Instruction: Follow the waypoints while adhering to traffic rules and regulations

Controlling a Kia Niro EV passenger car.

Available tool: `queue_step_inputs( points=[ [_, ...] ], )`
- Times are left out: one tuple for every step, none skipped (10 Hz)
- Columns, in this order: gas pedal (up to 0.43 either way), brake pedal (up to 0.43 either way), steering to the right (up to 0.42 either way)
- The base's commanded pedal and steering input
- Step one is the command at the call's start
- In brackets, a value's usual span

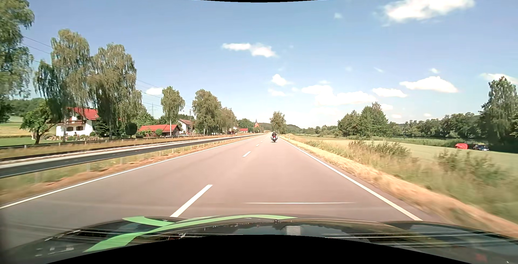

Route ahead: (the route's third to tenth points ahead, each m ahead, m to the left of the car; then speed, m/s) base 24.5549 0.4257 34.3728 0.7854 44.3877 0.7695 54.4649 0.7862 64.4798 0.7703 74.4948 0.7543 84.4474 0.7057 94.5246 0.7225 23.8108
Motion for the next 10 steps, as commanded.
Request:
queue_step_inputs(
  points=[
    [0.449,0.000,-0.003],
    [0.461,0.000,-0.003],
    [0.480,0.000,-0.004],
    [0.500,0.000,-0.007],
    [0.539,0.000,-0.008],
    [0.551,0.000,-0.008],
    [0.551,0.000,-0.008],
    [0.551,0.000,-0.008],
    [0.551,0.000,-0.008],
    [0.551,0.000,-0.008]
  ],
)
